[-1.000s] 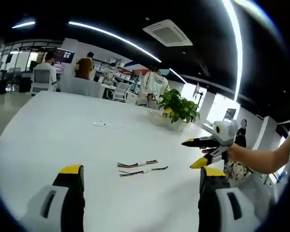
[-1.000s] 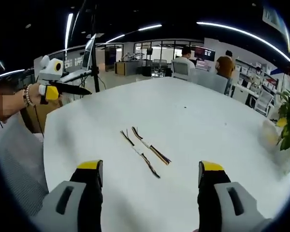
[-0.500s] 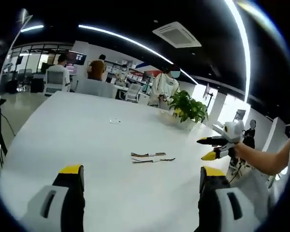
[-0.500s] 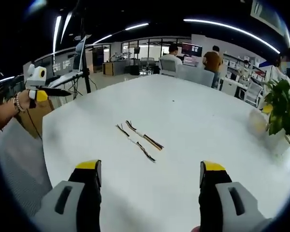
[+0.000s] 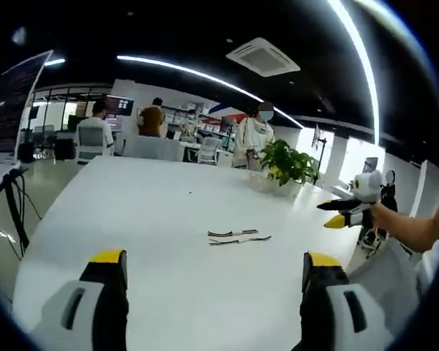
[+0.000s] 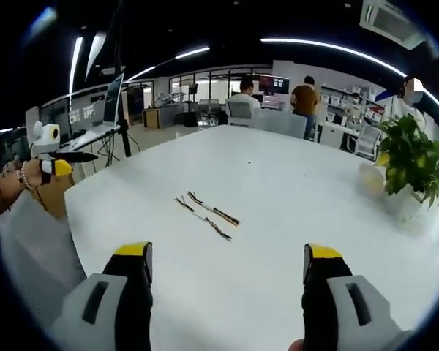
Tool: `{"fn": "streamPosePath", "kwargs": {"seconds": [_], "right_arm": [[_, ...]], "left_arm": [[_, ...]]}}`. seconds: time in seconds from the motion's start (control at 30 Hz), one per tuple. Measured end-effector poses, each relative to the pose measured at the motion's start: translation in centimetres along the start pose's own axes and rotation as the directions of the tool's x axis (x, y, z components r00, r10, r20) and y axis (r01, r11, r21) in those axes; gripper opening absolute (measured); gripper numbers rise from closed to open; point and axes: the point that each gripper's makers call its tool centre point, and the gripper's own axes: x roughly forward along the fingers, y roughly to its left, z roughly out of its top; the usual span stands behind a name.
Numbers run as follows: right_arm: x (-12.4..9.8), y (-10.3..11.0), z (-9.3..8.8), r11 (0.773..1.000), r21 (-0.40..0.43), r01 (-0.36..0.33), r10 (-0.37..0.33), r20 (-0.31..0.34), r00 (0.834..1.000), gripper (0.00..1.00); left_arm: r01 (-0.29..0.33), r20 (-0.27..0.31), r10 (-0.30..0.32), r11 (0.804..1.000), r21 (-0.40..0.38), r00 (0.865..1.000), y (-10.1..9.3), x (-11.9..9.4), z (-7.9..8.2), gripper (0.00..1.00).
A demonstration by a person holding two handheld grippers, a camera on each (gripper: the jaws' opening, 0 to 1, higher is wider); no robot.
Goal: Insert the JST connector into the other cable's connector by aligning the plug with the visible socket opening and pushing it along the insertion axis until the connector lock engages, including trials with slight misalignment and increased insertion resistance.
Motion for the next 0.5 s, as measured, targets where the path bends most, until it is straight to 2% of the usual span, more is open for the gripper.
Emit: {"fn": "streamPosePath", "kwargs": {"seconds": [0.1, 0.17, 0.23, 0.4, 0.5], "right_arm": [[-1.0, 0.1, -0.6, 1.000, 0.024, 0.014, -0.014, 0.009, 1.000, 0.83], [-1.5, 0.2, -1.1, 0.999, 0.027, 0.024, -0.024, 0.002, 1.000, 0.83], [-2.1, 0.2, -1.6, 0.999, 0.029, 0.035, -0.034, -0.006, 0.999, 0.82], [-3.5, 1.1, -2.3, 0.999, 0.040, 0.034, -0.034, 0.000, 0.999, 0.82], [-4.1, 1.6, -3.0, 0.999, 0.037, 0.025, -0.024, -0.016, 1.000, 0.81]], "left_arm": [[0.002, -0.012, -0.002, 1.000, -0.005, 1.000, -0.4, -0.8, -0.8, 0.99], [0.009, 0.034, -0.009, 1.000, 0.023, 0.999, -0.9, -1.5, -0.6, 0.99], [-0.003, 0.050, 0.002, 1.000, 0.021, 0.999, -1.2, -2.2, -0.7, 0.99], [-0.011, 0.077, 0.013, 1.000, -0.029, 0.997, -1.9, -3.4, -0.9, 0.99], [-0.011, 0.075, 0.017, 0.997, -0.074, 0.997, -2.6, -3.8, -1.5, 0.99]]}}
